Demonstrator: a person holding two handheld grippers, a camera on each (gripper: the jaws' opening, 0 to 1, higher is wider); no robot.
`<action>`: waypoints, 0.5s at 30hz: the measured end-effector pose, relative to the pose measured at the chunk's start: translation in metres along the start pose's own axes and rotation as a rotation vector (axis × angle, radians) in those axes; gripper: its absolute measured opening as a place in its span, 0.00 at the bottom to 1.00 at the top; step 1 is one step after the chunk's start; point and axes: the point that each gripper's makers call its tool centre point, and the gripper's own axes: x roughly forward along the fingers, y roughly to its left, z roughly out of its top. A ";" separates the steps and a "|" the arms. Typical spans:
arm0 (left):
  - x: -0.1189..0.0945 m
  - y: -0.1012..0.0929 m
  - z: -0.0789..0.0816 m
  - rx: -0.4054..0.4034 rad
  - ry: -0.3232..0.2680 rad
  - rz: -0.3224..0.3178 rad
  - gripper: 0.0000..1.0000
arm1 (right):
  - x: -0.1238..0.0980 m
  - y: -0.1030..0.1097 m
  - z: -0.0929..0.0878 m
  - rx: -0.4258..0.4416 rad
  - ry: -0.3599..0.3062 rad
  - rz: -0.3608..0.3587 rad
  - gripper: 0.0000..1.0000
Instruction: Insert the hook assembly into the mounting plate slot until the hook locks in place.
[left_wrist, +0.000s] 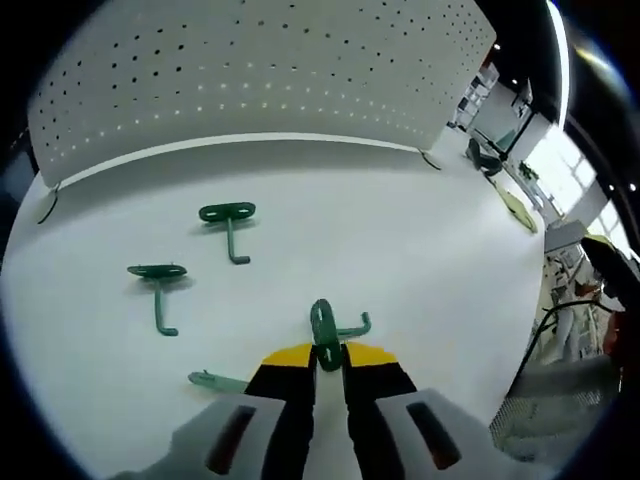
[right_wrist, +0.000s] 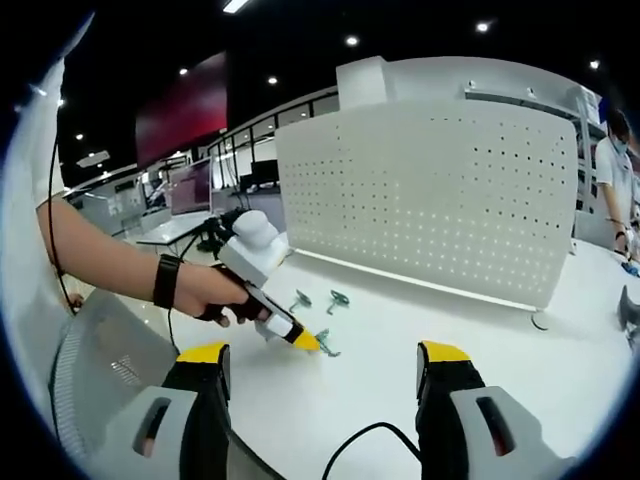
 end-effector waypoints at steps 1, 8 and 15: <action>-0.001 0.000 0.000 -0.001 0.003 -0.003 0.09 | 0.000 0.000 0.000 -0.001 -0.001 -0.001 0.77; -0.003 -0.003 -0.004 0.023 0.012 -0.009 0.04 | 0.000 0.002 -0.001 0.000 0.001 0.001 0.77; -0.010 -0.013 -0.001 0.036 -0.020 -0.057 0.04 | 0.000 0.004 -0.001 0.003 0.001 0.009 0.76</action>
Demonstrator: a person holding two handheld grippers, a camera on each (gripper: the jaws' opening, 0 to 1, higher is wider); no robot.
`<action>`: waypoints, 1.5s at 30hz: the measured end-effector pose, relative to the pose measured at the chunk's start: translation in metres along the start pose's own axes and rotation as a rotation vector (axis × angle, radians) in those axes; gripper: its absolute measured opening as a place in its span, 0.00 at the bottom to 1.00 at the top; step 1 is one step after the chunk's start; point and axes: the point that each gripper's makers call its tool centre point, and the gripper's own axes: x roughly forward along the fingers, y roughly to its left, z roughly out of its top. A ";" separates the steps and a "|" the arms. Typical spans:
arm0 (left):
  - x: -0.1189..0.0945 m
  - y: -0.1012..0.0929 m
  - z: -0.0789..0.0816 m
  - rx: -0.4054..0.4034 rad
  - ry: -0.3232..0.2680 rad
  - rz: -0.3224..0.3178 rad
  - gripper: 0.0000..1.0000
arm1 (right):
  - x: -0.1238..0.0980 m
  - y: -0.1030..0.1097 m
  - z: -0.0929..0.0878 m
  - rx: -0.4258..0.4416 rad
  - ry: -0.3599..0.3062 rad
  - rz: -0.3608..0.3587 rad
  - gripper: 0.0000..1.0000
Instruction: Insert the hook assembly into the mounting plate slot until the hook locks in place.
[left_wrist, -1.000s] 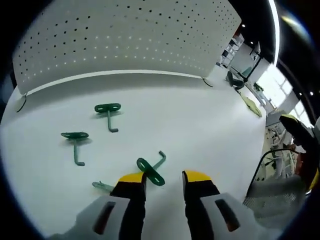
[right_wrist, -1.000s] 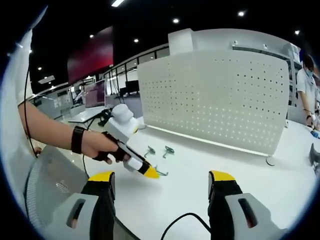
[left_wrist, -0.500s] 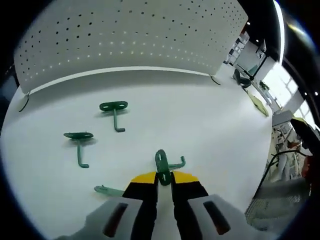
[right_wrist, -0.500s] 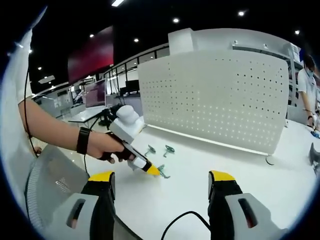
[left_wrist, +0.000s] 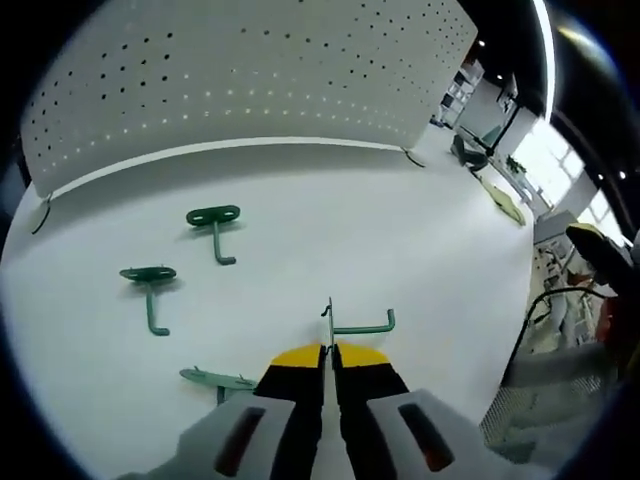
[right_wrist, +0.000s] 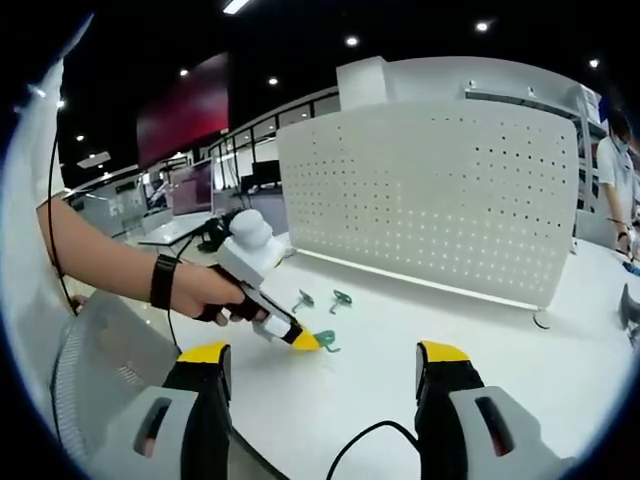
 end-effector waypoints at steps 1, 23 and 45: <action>-0.002 -0.002 0.002 0.000 -0.010 -0.008 0.04 | 0.000 0.001 0.000 -0.001 -0.001 0.003 0.76; -0.092 -0.047 0.042 0.044 -0.318 -0.136 0.04 | 0.015 0.040 0.025 0.061 -0.036 0.194 0.45; -0.157 -0.069 0.044 0.141 -0.529 -0.198 0.03 | 0.025 0.075 0.059 0.089 -0.109 0.189 0.20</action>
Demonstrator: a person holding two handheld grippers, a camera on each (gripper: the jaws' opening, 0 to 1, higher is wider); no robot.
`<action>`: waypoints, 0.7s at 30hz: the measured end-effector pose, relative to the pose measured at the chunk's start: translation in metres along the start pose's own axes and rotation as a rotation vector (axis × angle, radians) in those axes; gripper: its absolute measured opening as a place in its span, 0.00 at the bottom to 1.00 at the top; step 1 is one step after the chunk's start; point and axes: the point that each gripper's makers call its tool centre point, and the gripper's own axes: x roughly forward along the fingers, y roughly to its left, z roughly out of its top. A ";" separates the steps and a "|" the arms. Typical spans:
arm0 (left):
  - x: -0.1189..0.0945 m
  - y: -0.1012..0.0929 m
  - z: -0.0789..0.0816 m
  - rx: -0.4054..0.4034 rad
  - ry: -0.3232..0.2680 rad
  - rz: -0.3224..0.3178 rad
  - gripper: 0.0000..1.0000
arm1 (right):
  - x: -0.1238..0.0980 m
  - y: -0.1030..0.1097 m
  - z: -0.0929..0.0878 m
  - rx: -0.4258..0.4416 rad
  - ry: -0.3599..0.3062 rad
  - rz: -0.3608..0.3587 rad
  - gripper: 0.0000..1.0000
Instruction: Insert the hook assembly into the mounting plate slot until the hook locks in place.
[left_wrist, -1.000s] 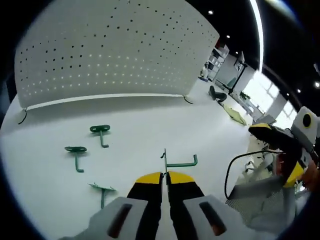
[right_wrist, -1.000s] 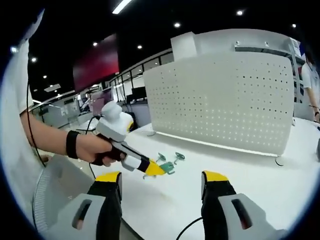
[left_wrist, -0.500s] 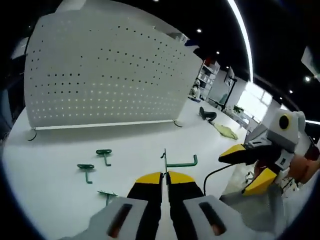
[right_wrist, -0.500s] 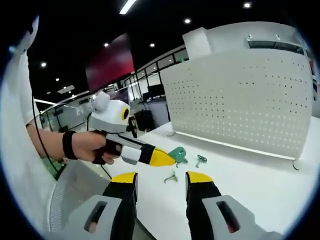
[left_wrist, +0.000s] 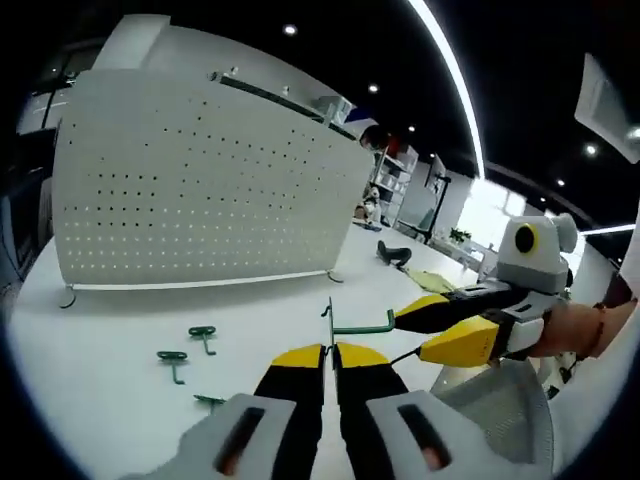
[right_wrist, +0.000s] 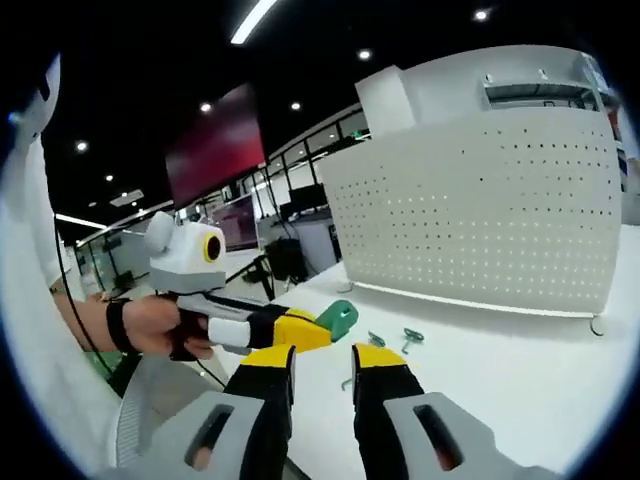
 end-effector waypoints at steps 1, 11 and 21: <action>-0.001 -0.002 0.001 0.004 -0.006 -0.008 0.03 | 0.001 0.001 0.001 -0.009 0.000 -0.004 0.18; -0.007 -0.017 0.014 0.059 -0.093 -0.035 0.04 | 0.004 0.003 0.014 0.033 -0.057 -0.009 0.11; -0.009 -0.032 0.027 0.153 -0.199 -0.038 0.03 | 0.001 0.003 0.018 0.111 -0.069 -0.003 0.03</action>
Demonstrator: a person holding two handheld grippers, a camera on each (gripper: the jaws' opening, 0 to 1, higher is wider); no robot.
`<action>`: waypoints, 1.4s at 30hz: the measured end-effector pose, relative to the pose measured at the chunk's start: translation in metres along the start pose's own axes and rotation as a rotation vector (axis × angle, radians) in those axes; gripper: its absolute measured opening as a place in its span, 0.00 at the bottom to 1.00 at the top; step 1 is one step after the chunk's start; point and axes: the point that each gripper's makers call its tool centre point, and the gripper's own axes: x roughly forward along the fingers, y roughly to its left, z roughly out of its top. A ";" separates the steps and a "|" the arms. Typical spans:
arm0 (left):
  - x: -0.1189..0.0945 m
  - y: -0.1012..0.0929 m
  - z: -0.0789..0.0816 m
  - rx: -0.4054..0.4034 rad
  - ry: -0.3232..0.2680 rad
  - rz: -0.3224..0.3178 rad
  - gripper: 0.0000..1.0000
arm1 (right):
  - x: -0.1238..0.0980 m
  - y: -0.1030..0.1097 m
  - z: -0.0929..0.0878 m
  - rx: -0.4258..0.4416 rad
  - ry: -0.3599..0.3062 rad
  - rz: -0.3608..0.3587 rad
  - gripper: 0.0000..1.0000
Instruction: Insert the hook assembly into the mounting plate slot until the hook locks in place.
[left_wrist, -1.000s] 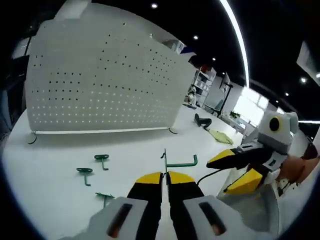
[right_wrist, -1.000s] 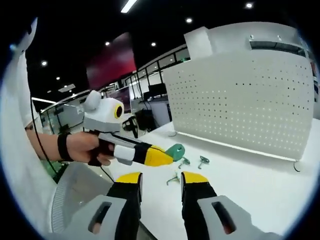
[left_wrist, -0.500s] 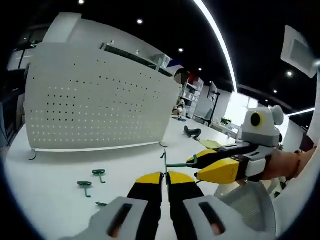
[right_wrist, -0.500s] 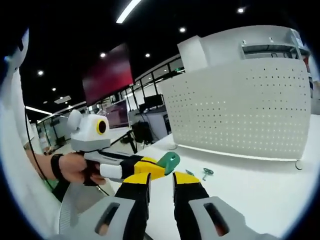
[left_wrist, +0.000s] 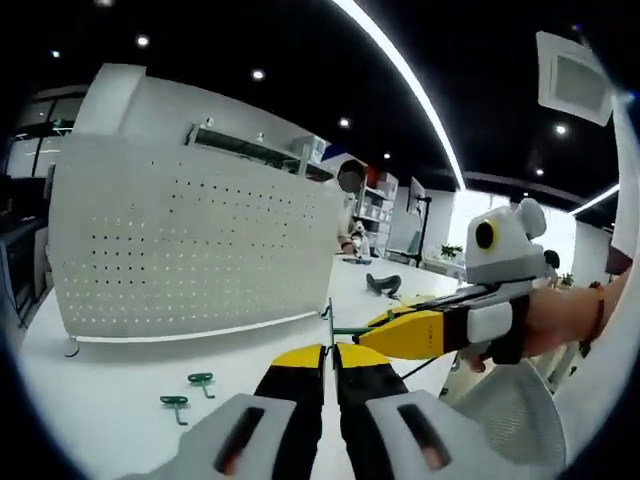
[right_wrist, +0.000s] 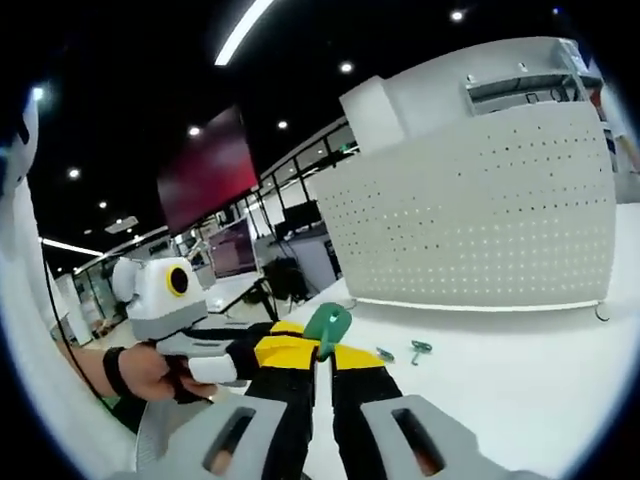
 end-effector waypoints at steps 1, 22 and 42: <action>0.000 -0.001 0.000 0.009 -0.003 0.001 0.03 | -0.001 0.000 0.001 0.013 -0.008 0.001 0.03; 0.001 -0.014 0.011 0.132 -0.069 0.003 0.04 | -0.015 0.000 0.012 0.223 -0.078 -0.018 0.01; 0.004 0.002 0.004 0.096 -0.015 0.002 0.18 | -0.015 -0.027 0.025 0.152 -0.089 -0.109 0.00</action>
